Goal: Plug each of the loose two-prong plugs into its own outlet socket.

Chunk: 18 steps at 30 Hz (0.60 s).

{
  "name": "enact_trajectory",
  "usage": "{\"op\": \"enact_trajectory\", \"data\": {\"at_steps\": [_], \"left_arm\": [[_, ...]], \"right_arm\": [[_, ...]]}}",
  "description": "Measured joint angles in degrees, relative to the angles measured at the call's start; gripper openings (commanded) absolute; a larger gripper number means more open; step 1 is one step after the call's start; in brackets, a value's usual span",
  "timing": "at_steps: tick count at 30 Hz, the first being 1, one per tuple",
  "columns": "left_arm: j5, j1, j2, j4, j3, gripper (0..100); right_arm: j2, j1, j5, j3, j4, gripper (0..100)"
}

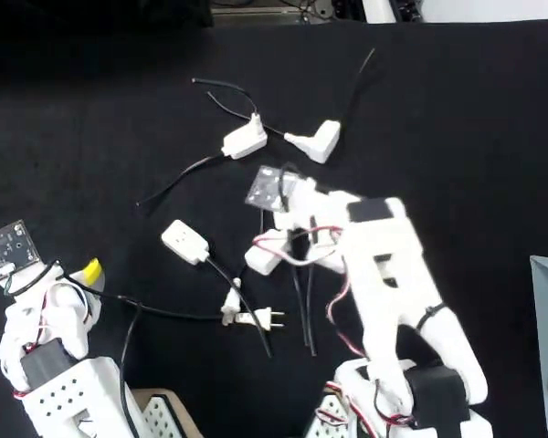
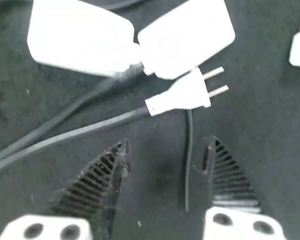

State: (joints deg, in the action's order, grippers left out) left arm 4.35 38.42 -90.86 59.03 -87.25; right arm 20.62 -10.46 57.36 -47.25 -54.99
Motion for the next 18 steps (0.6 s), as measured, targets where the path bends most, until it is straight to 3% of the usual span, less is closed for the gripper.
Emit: {"op": "enact_trajectory", "data": {"at_steps": [11, 14, 18], "left_arm": [[0.0, 0.0, 0.0, 0.0, 0.0, 32], [0.0, 0.0, 0.0, 0.0, 0.0, 32], [0.0, 0.0, 0.0, 0.0, 0.0, 32]], "right_arm": [[0.0, -8.4, -5.9, -6.8, 10.5, 23.4], [0.4, -9.9, -11.3, -6.8, 10.3, 23.4], [2.7, -12.2, -15.5, -5.1, 2.0, 23.4]]}}
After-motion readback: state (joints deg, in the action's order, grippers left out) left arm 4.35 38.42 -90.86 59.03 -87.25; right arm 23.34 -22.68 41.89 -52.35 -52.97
